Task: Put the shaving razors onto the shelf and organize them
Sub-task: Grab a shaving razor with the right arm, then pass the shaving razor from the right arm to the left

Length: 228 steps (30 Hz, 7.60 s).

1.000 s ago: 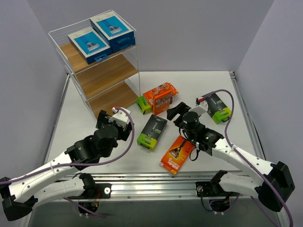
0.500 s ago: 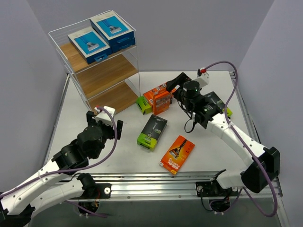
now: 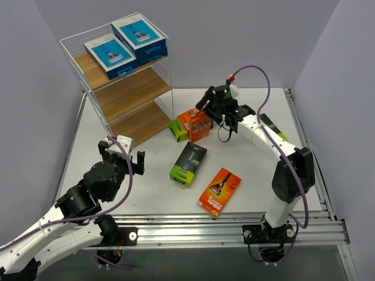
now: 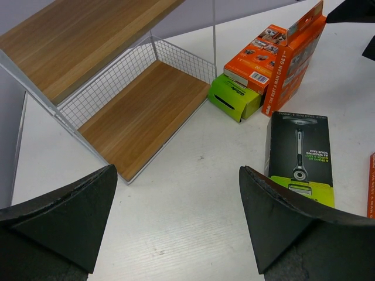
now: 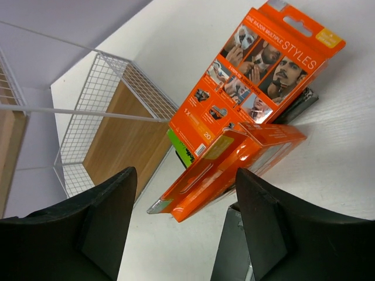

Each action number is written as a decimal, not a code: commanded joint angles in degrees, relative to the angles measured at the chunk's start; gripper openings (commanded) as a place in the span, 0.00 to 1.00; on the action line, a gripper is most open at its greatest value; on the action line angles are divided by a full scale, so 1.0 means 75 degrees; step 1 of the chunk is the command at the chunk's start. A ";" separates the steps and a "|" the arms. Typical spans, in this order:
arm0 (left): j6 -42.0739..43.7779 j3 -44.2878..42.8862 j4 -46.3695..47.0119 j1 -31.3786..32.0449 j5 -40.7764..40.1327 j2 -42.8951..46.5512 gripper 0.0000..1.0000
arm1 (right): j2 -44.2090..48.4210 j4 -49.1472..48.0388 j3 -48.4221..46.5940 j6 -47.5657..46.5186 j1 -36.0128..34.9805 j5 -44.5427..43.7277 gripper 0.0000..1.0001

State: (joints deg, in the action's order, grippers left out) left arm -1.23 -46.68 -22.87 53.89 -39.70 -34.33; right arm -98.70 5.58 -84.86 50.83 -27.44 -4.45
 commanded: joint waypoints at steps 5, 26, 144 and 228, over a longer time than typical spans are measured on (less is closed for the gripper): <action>0.0012 0.0001 0.0343 -0.0025 0.0219 0.0135 0.94 | -0.0071 0.0486 -0.0264 -0.0285 0.0003 0.0241 0.64; 0.0048 0.0001 0.0261 -0.0037 0.0278 -0.0157 0.94 | 0.2072 0.0076 0.3004 -0.0543 0.0869 0.0464 0.09; -0.7333 0.0068 -0.1662 -0.0400 0.3195 -0.0428 0.94 | 0.2189 -0.1506 0.4119 -0.3332 -0.7052 -0.4153 0.00; -1.0511 0.4184 0.4339 -0.1056 0.5903 -0.1177 0.26 | 0.4241 -0.1541 0.5772 -0.1820 -0.9091 -0.5384 0.00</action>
State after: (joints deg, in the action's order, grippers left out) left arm -82.56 -12.58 8.38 47.42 5.87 -44.25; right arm -69.89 -6.42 -41.67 36.07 -94.65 -40.86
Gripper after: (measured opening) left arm 0.640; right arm 0.002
